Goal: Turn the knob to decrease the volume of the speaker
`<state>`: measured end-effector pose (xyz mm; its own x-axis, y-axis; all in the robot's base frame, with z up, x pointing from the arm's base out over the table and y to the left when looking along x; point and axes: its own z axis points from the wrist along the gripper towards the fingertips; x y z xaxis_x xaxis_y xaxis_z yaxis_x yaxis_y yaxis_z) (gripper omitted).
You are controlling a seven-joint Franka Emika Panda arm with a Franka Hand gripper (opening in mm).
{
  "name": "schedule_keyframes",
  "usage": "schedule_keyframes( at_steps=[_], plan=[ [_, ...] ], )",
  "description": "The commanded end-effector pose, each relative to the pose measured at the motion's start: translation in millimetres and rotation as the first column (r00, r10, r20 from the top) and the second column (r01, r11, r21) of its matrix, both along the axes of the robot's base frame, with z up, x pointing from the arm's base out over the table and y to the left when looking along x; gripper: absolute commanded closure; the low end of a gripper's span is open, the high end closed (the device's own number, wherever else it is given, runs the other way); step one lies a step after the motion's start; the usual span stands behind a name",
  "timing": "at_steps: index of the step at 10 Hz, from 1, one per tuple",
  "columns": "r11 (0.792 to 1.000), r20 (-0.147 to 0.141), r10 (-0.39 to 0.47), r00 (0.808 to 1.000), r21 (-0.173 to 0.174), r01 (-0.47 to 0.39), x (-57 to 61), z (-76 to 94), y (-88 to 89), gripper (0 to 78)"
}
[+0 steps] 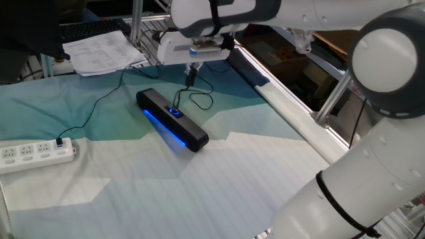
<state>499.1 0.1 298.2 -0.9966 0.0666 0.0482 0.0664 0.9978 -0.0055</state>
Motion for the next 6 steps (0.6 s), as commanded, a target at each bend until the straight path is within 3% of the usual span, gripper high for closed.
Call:
schedule_keyframes(
  at_steps=[1,6],
  plan=[
    [0.993,-0.081,-0.117,0.99,-0.007,0.116,0.1,0.8,0.5,77.6],
    [0.99,-0.082,-0.138,0.987,-0.009,0.137,0.5,0.2,0.4,77.6]
  ],
)
